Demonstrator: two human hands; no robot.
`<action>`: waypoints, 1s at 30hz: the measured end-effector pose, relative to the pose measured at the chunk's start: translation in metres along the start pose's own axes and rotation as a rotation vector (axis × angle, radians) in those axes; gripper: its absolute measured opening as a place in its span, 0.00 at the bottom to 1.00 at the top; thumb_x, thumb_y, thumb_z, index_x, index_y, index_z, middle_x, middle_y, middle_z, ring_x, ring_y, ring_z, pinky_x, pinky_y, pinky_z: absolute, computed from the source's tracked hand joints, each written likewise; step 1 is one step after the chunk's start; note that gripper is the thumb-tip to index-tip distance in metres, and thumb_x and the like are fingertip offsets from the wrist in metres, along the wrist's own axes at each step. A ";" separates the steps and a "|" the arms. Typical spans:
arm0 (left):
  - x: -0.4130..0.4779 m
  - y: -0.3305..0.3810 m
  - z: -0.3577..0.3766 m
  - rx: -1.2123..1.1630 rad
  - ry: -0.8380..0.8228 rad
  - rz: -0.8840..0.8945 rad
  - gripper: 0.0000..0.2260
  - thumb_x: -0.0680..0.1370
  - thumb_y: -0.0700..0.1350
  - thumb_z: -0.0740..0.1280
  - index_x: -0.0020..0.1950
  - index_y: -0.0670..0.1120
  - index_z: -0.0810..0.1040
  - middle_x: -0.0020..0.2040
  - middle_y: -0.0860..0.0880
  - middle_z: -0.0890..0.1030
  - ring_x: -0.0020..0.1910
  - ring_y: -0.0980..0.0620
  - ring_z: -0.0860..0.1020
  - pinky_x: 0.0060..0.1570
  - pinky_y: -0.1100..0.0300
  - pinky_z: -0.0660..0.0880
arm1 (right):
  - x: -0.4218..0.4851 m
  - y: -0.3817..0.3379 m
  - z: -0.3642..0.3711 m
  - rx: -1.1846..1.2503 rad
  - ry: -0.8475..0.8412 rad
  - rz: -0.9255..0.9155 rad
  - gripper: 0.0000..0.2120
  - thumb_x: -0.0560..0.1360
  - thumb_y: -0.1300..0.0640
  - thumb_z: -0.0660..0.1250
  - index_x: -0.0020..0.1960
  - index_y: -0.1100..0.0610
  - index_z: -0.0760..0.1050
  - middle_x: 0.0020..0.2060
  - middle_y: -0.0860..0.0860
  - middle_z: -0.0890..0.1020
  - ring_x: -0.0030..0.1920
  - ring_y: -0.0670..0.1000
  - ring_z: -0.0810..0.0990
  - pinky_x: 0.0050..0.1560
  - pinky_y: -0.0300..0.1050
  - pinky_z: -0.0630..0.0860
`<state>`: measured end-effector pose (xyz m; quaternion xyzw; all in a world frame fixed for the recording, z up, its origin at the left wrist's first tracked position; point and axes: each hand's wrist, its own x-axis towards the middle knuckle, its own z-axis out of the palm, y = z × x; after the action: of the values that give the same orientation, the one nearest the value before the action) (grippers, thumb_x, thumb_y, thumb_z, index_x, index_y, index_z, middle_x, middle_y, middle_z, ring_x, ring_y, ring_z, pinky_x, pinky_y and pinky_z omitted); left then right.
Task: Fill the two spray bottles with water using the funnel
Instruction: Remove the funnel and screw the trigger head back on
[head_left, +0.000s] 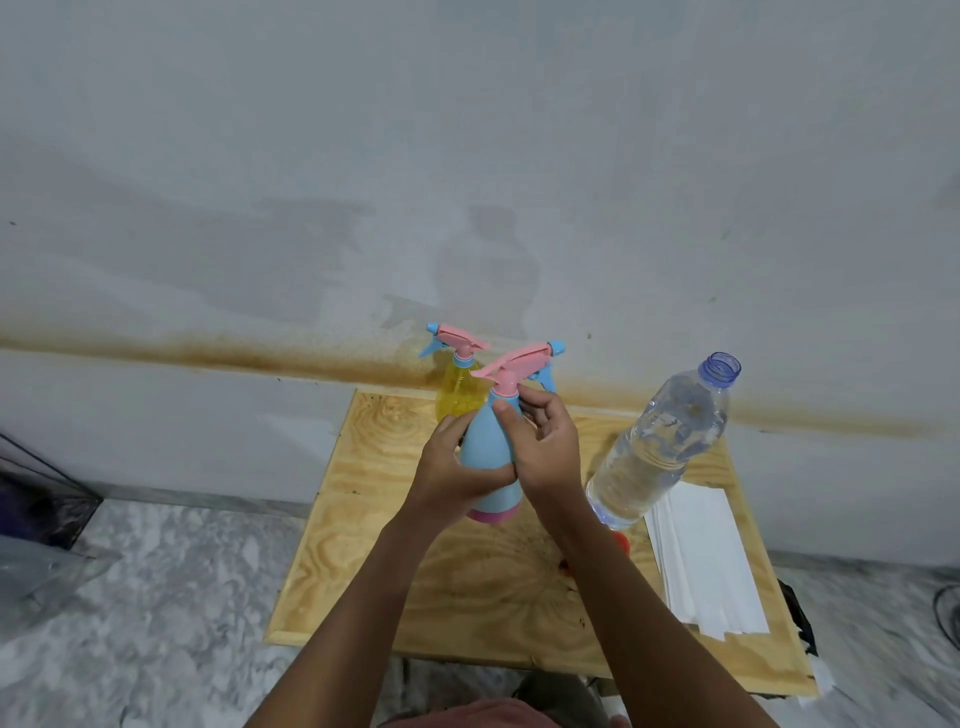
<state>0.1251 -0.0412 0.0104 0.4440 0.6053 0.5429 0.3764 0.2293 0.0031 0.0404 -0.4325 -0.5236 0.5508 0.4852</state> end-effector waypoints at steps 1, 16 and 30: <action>0.000 0.000 0.001 -0.011 0.000 0.001 0.28 0.59 0.53 0.78 0.58 0.60 0.78 0.52 0.49 0.77 0.53 0.50 0.80 0.45 0.55 0.82 | -0.002 0.000 0.003 -0.001 0.033 -0.005 0.11 0.75 0.58 0.73 0.55 0.50 0.76 0.54 0.50 0.83 0.57 0.47 0.82 0.58 0.47 0.79; 0.004 0.009 -0.001 -0.061 -0.013 0.007 0.24 0.59 0.50 0.77 0.53 0.63 0.78 0.54 0.48 0.79 0.52 0.51 0.81 0.45 0.55 0.82 | -0.007 -0.008 0.007 -0.041 0.038 -0.037 0.10 0.74 0.56 0.74 0.49 0.52 0.73 0.43 0.49 0.80 0.45 0.50 0.82 0.43 0.47 0.83; 0.002 0.016 -0.015 -0.071 -0.128 -0.036 0.23 0.66 0.43 0.80 0.54 0.63 0.81 0.55 0.49 0.82 0.52 0.54 0.82 0.48 0.56 0.82 | 0.027 -0.033 -0.024 -0.330 -0.471 -0.043 0.11 0.79 0.52 0.66 0.59 0.39 0.78 0.57 0.47 0.80 0.58 0.51 0.78 0.61 0.49 0.76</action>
<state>0.1126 -0.0436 0.0281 0.4533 0.5684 0.5274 0.4396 0.2514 0.0325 0.0725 -0.3547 -0.7135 0.5330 0.2846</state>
